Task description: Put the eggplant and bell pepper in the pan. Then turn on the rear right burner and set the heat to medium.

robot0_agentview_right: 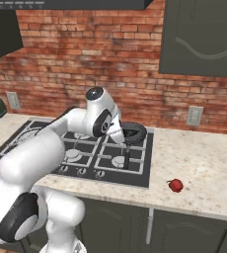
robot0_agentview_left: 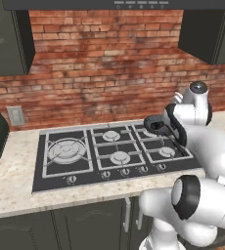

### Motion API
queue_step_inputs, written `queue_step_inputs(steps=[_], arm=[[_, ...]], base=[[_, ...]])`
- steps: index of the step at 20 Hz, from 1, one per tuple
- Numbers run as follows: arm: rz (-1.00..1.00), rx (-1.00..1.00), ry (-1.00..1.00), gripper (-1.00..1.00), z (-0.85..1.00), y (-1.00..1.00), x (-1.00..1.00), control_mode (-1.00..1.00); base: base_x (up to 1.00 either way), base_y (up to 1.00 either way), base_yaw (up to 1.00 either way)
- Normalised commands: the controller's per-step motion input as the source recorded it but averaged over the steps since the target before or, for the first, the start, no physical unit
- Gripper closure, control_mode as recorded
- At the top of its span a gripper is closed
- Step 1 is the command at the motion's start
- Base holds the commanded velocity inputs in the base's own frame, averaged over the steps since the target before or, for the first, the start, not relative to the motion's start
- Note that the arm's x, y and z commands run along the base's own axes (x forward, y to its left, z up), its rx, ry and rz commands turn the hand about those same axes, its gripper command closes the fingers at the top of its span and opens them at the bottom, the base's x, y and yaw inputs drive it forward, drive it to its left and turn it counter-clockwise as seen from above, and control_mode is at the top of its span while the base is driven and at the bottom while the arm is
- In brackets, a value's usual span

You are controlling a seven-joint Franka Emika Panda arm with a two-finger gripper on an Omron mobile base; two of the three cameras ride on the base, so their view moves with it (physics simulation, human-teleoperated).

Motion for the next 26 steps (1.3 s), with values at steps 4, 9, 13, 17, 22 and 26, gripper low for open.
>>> queue_step_inputs(steps=[4,9,13,17,22,26], arm=[[0.0,0.0,0.01,-1.0,0.08,-0.18,-0.84,-1.0],[0.0,0.0,0.12,-1.0,0.11,-0.15,-0.63,-1.0],[0.0,0.0,0.16,-1.0,0.02,-0.16,-0.52,-1.0],[0.0,0.0,0.18,-1.0,0.0,-0.19,-0.43,-1.0],[0.05,0.0,0.23,-1.0,0.0,-0.14,-0.19,-1.0],[0.1,0.0,0.16,-1.0,0.0,-0.21,-0.26,-1.0]], base=[[0.0,0.0,0.0],[0.0,0.0,0.0],[0.0,0.0,0.0],[0.0,0.0,0.0],[0.0,0.0,0.0],[0.0,0.0,0.0]])
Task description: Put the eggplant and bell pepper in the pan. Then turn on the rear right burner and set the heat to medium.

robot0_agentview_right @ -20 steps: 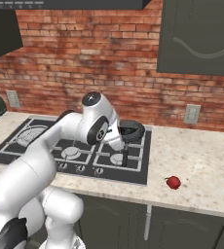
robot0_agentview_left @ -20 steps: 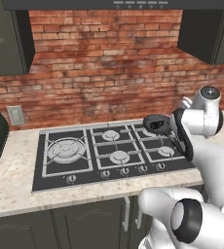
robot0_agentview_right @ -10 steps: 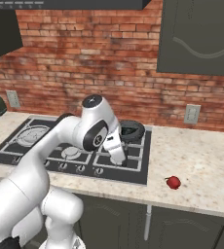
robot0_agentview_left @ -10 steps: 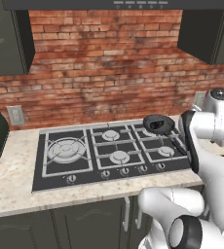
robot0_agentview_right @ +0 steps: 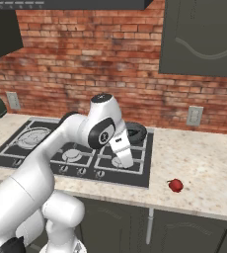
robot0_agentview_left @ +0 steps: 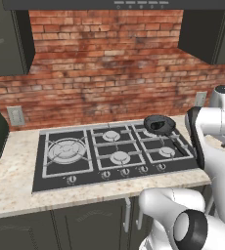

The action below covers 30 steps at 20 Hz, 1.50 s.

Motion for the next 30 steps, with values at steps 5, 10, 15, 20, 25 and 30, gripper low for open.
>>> queue_step_inputs(steps=[5,10,15,20,25,30], arm=[[0.14,0.0,0.03,-1.0,0.0,-0.27,-0.38,-1.0],[0.23,0.0,0.0,-1.0,0.0,-0.28,-0.4,-1.0],[0.33,-0.01,0.09,-1.0,0.0,-0.05,-0.04,-1.0],[0.38,-0.03,0.14,-1.0,0.0,0.0,0.0,-1.0],[0.33,-0.02,0.04,-1.0,0.0,-0.15,-0.14,-1.0],[0.25,0.0,-0.06,-1.0,0.0,-0.3,-0.24,-1.0]], base=[[0.0,0.0,0.0],[0.0,0.0,0.0],[0.0,0.0,0.0],[0.0,0.0,0.0],[0.0,0.0,0.0],[0.0,0.0,0.0]])
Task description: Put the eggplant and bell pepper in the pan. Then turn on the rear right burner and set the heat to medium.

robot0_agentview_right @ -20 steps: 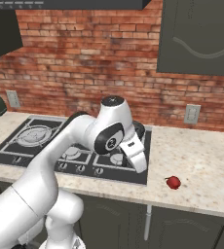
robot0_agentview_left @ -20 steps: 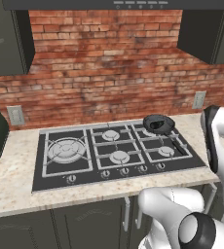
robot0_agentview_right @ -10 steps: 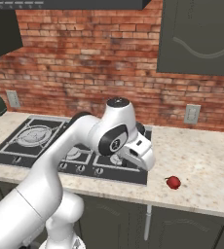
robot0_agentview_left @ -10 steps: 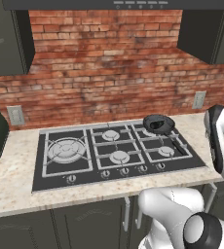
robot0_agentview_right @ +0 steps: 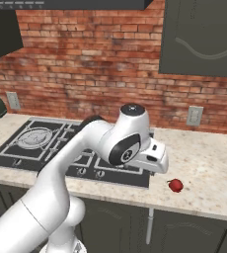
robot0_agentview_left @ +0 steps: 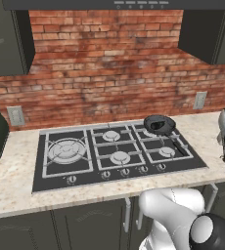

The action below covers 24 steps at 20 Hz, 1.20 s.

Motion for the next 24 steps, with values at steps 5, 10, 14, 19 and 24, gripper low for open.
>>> queue_step_inputs(steps=[5,10,14,19,24], arm=[[0.27,-0.02,-0.01,-1.0,0.0,-0.1,-0.02,-1.0],[0.26,-0.05,0.0,-1.0,-0.04,-0.03,0.01,-1.0],[0.17,-0.04,0.01,-1.0,-0.07,-0.08,0.12,-1.0],[0.12,-0.03,0.02,-1.0,-0.19,-0.11,0.17,-1.0],[0.05,0.0,0.03,-1.0,-0.21,-0.19,0.16,-1.0]], base=[[0.0,0.0,0.0],[0.0,0.0,0.0],[0.0,0.0,0.0],[0.0,0.0,0.0],[0.0,0.0,0.0]])
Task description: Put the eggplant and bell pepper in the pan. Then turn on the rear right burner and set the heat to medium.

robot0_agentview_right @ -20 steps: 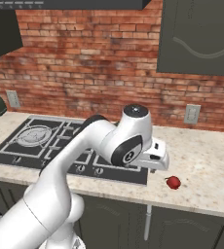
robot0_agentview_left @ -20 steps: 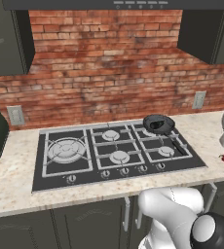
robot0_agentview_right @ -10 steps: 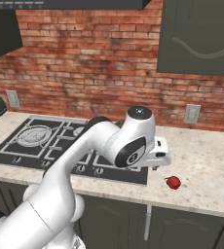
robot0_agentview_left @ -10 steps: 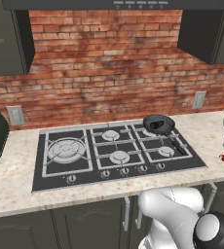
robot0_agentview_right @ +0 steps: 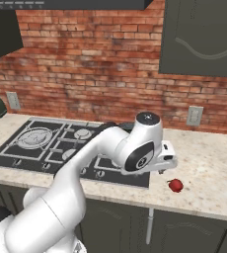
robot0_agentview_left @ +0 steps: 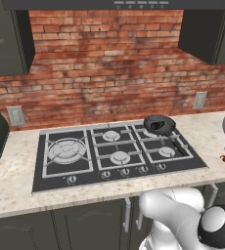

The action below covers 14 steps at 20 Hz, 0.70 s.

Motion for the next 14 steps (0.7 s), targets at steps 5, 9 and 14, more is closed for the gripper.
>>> queue_step_inputs(steps=[5,9,14], arm=[[0.02,0.0,0.04,-1.0,-0.19,-0.23,0.15,-1.0],[0.01,0.0,0.04,-1.0,-0.23,-0.26,0.19,-1.0],[0.01,0.0,0.05,-1.0,-0.23,-0.24,0.23,-1.0]], base=[[0.0,0.0,0.0],[0.0,0.0,0.0],[0.0,0.0,0.0]])
